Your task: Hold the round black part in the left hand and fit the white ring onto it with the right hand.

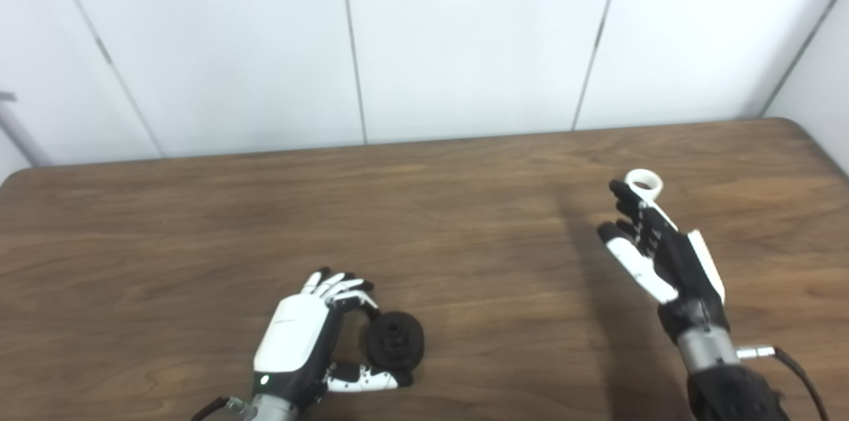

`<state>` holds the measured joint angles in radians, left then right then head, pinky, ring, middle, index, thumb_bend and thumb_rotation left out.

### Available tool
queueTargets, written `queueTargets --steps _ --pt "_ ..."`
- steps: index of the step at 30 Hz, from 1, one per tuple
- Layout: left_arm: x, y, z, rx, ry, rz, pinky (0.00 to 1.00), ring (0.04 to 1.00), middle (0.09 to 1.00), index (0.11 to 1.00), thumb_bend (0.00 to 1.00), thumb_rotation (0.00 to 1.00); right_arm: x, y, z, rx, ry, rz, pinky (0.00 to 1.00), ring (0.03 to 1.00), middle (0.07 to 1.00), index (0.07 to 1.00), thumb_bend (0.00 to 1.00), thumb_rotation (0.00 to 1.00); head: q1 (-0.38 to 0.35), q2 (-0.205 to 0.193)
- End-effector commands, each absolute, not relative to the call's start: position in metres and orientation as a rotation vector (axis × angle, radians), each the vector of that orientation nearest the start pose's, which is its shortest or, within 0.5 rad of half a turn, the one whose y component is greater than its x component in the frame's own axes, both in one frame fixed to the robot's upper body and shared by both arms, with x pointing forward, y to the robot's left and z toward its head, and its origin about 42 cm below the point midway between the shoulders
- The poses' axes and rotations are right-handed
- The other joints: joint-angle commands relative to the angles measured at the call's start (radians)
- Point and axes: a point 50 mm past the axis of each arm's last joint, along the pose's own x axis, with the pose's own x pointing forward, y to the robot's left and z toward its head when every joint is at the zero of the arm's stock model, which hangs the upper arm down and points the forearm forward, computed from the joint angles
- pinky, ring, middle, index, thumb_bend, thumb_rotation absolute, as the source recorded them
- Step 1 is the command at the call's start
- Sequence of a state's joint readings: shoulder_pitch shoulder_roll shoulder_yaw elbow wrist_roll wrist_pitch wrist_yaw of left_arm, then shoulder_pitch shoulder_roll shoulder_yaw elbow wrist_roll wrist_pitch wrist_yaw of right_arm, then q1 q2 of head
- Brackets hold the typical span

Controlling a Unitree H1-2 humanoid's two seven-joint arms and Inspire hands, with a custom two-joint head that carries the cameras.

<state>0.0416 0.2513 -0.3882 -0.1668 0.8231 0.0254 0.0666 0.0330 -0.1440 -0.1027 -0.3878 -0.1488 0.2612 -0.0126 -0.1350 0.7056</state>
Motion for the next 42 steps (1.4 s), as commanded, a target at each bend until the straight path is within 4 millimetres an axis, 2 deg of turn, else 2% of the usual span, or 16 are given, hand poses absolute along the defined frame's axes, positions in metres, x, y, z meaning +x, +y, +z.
queueTargets --steps 1,5,9,10,14,16,20,25,31,42 --pt "0.24 0.184 0.099 1.041 -0.18 -0.353 0.99 0.879 0.795 0.487 0.52 0.04 0.27 -0.284 0.207 -0.351 -0.188 -0.186 0.89 0.922 0.906 0.846 0.63 0.61 -0.026 0.004" --pt "0.239 0.187 0.099 1.035 -0.179 -0.358 0.97 0.879 0.793 0.487 0.52 0.04 0.286 -0.295 0.216 -0.422 -0.19 -0.221 0.9 0.912 0.902 0.838 0.63 0.55 -0.069 0.007" --pt "0.24 0.19 0.1 1.036 -0.179 -0.36 0.96 0.874 0.792 0.487 0.52 0.04 0.308 -0.31 0.223 -0.465 -0.199 -0.264 0.84 0.896 0.892 0.805 0.66 0.43 -0.104 0.008" --pt "0.24 0.191 0.101 1.036 -0.179 -0.361 0.96 0.874 0.793 0.487 0.52 0.04 0.312 -0.313 0.225 -0.487 -0.201 -0.277 0.86 0.903 0.888 0.786 0.67 0.4 -0.118 0.007" --pt "0.24 0.194 0.102 1.035 -0.184 -0.361 0.96 0.871 0.789 0.487 0.52 0.04 0.334 -0.328 0.232 -0.588 -0.184 -0.321 0.93 0.925 0.9 0.74 0.7 0.38 -0.147 0.009" --pt "0.241 0.196 0.103 1.036 -0.186 -0.362 0.96 0.869 0.789 0.487 0.52 0.04 0.341 -0.333 0.235 -0.652 -0.178 -0.332 0.9 0.916 0.901 0.729 0.72 0.37 -0.16 0.009" --pt "0.241 0.199 0.102 1.042 -0.194 -0.362 0.96 0.866 0.785 0.487 0.52 0.04 0.357 -0.345 0.238 -0.804 -0.134 -0.336 0.87 0.915 0.908 0.712 0.77 0.29 -0.184 0.009" --pt "0.241 0.202 0.104 1.038 -0.187 -0.361 0.95 0.866 0.784 0.487 0.52 0.04 0.375 -0.359 0.241 -0.924 -0.068 -0.329 0.9 0.965 0.924 0.711 0.84 0.24 -0.198 0.011" --pt "0.241 0.202 0.105 1.046 -0.175 -0.367 0.96 0.869 0.785 0.487 0.52 0.04 0.398 -0.373 0.244 -1.042 0.037 -0.298 0.99 1.0 0.961 0.735 0.85 0.23 -0.202 0.012" --pt "0.24 0.204 0.106 1.042 -0.168 -0.366 0.96 0.869 0.784 0.486 0.52 0.04 0.427 -0.388 0.245 -1.122 0.176 -0.274 1.0 1.0 0.973 0.739 0.88 0.26 -0.205 0.014"
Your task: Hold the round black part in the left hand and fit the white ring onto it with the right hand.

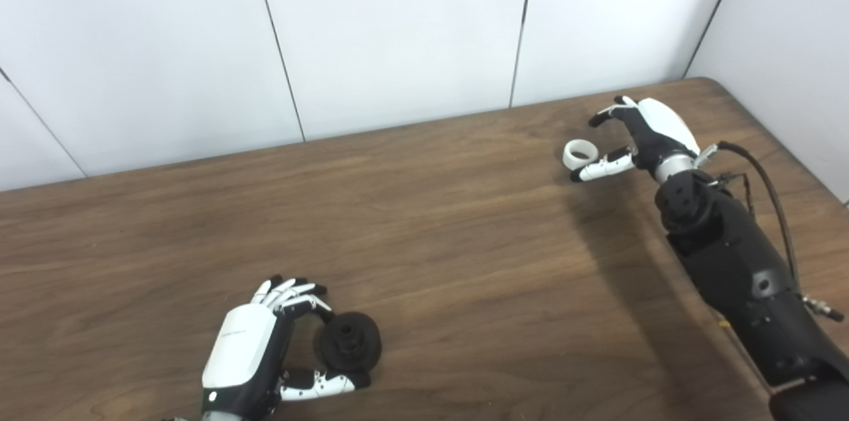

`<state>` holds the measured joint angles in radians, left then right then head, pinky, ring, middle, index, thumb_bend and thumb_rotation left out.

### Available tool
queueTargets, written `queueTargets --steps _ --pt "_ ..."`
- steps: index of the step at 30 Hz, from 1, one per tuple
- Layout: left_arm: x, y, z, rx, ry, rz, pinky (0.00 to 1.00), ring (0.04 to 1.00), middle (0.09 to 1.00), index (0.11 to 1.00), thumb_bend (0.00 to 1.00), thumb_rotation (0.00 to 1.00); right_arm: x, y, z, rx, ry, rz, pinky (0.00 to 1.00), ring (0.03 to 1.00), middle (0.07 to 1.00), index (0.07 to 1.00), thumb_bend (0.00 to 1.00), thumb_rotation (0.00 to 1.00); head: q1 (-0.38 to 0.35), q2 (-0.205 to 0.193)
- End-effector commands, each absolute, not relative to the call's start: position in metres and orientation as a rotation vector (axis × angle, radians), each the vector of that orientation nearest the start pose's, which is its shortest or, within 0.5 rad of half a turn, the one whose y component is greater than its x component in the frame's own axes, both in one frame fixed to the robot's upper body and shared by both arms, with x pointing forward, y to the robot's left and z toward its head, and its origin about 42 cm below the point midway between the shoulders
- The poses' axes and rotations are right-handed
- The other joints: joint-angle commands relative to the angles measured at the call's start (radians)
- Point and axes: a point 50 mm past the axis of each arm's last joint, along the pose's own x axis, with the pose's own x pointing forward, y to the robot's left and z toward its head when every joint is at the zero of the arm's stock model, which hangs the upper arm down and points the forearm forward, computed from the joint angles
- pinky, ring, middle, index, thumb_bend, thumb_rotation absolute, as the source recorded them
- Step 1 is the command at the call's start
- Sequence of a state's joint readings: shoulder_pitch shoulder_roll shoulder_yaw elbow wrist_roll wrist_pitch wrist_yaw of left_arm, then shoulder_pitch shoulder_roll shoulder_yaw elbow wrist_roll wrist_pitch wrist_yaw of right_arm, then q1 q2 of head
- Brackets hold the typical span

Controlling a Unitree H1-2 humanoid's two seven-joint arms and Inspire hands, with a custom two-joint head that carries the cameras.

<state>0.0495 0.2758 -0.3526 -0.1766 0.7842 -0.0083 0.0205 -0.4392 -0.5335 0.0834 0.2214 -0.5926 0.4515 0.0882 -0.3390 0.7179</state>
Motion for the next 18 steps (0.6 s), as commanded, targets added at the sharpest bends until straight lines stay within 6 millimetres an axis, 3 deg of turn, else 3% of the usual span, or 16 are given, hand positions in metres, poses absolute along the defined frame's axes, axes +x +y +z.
queueTargets --steps 1,18 --pt "0.239 0.204 0.106 1.04 -0.168 -0.367 0.96 0.869 0.784 0.486 0.52 0.04 0.429 -0.388 0.246 -1.126 0.186 -0.271 1.0 1.0 0.974 0.743 0.87 0.27 -0.001 0.003" --pt "0.234 0.204 0.108 1.031 -0.177 -0.364 0.95 0.865 0.777 0.486 0.52 0.04 0.45 -0.396 0.245 -1.169 0.265 -0.228 0.99 0.999 0.943 0.72 0.84 0.29 0.005 0.012"
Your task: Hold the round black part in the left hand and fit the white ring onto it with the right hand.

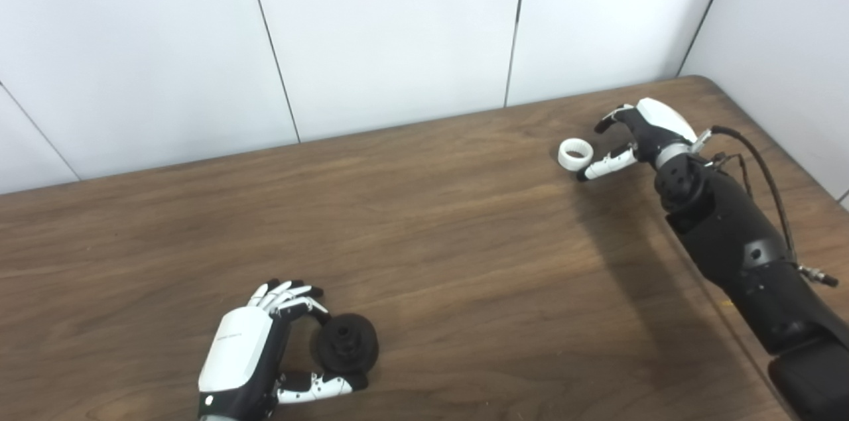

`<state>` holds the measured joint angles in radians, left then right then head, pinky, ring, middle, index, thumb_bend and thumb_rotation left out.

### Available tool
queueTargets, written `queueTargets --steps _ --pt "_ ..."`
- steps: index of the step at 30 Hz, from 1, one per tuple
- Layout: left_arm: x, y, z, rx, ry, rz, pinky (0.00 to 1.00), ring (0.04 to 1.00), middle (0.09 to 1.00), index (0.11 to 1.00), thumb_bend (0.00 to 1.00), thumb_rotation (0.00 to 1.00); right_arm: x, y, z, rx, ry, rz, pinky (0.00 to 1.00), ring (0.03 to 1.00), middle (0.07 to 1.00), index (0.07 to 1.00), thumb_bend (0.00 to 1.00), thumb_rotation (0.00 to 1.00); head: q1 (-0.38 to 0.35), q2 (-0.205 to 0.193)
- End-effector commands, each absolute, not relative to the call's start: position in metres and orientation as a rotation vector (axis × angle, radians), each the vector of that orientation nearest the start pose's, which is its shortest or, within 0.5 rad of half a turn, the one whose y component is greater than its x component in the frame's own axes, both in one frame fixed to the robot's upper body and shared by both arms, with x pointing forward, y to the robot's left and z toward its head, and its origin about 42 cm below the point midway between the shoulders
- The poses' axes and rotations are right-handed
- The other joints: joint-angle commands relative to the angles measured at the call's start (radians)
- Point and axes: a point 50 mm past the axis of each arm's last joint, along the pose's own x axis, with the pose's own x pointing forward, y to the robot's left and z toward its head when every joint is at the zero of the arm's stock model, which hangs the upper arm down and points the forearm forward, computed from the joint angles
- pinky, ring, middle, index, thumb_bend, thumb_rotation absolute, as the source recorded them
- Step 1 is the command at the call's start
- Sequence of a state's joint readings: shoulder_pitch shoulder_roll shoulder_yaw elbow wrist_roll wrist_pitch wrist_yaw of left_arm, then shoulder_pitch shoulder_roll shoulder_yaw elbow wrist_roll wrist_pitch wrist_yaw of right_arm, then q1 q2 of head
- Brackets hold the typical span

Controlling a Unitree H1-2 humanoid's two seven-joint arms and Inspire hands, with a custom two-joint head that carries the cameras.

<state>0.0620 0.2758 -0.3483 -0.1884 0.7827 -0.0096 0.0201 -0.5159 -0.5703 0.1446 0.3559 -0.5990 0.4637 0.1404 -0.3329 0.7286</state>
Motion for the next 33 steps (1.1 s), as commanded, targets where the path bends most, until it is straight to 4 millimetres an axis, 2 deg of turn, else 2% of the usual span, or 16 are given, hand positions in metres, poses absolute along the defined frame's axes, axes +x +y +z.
queueTargets --steps 1,21,33 --pt "0.234 0.204 0.108 1.03 -0.176 -0.363 0.95 0.867 0.778 0.486 0.52 0.04 0.451 -0.396 0.245 -1.163 0.269 -0.226 0.99 0.998 0.941 0.719 0.84 0.29 0.0 0.003" --pt "0.235 0.199 0.109 1.041 -0.177 -0.358 0.95 0.861 0.778 0.486 0.52 0.04 0.461 -0.382 0.248 -1.122 0.273 -0.191 1.0 0.995 0.932 0.71 0.85 0.33 0.008 0.009" --pt "0.234 0.198 0.109 1.031 -0.171 -0.362 0.96 0.871 0.784 0.486 0.52 0.04 0.46 -0.379 0.244 -1.127 0.277 -0.176 0.99 0.989 0.928 0.709 0.83 0.31 0.011 0.013"
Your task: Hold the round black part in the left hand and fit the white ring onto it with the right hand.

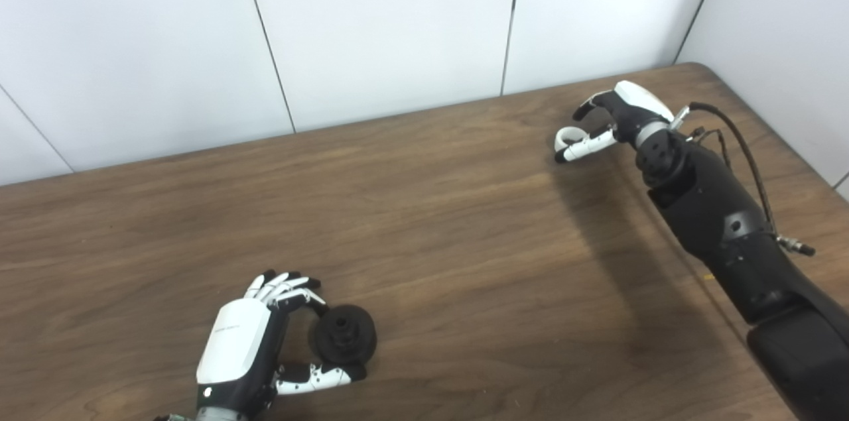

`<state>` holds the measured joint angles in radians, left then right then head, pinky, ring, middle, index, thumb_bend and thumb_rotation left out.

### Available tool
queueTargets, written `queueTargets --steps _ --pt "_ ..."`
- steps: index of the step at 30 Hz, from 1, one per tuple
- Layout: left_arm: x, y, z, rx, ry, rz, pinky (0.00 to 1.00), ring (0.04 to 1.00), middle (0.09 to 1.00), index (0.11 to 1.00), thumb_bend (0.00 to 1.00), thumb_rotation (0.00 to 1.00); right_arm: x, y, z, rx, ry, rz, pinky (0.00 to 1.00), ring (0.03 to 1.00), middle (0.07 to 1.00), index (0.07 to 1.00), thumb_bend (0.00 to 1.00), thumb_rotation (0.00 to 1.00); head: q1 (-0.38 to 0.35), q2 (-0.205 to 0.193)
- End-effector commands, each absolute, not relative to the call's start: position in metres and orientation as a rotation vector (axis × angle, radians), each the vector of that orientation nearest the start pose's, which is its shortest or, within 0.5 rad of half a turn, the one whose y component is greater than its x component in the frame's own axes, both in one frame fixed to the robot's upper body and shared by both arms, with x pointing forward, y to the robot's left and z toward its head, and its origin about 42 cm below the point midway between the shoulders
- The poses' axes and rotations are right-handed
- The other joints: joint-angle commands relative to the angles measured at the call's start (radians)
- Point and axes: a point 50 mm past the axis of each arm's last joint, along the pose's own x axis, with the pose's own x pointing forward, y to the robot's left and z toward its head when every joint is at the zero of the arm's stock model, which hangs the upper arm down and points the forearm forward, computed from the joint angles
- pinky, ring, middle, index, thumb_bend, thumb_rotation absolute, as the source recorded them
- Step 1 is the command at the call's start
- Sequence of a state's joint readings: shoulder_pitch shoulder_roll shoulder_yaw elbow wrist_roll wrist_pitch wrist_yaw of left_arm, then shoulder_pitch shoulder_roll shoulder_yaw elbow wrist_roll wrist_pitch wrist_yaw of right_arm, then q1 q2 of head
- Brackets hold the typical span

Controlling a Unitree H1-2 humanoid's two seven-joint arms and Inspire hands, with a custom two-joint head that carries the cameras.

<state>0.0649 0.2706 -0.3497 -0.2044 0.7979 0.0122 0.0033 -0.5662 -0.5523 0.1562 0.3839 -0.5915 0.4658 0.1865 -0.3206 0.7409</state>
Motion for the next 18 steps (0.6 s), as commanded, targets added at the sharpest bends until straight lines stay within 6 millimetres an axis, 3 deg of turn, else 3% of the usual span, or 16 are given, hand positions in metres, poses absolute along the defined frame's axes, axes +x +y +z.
queueTargets --steps 1,18 --pt "0.2337 0.1983 0.1088 1.029 -0.174 -0.361 0.96 0.869 0.783 0.486 0.52 0.04 0.4597 -0.3794 0.2433 -1.127 0.278 -0.176 0.99 0.989 0.928 0.707 0.84 0.3 0.001 0.002" --pt "0.2329 0.1985 0.1106 1.028 -0.171 -0.361 0.96 0.868 0.782 0.486 0.52 0.04 0.4548 -0.3835 0.2373 -1.131 0.299 -0.171 1.0 0.998 0.925 0.689 0.82 0.29 0.001 0.009"
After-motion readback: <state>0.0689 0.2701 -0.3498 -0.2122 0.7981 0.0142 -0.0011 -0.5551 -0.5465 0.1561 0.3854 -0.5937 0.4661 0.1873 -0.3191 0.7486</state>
